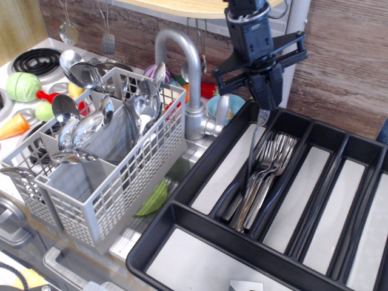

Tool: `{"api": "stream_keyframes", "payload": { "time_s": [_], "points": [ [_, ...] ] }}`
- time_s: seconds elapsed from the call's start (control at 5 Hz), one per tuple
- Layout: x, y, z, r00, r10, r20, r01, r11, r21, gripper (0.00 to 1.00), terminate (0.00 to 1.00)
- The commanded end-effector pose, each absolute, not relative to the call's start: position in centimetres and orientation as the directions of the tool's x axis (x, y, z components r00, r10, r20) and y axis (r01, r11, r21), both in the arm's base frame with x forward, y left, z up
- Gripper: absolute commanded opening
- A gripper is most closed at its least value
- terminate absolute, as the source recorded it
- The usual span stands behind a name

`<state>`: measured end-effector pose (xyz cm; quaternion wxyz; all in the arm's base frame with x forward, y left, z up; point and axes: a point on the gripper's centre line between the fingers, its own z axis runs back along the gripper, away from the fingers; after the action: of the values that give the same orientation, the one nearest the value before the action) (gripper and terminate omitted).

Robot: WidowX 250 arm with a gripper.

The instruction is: Put fork from basket to tray

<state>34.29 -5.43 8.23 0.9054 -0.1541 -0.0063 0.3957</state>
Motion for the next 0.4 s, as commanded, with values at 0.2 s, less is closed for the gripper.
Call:
{"api": "stream_keyframes", "payload": {
  "time_s": [0.2],
  "points": [
    [34.32,-5.05,8.01,0.715,0.687,-0.130,-0.689,0.661,-0.298,0.00,0.00]
  ]
}}
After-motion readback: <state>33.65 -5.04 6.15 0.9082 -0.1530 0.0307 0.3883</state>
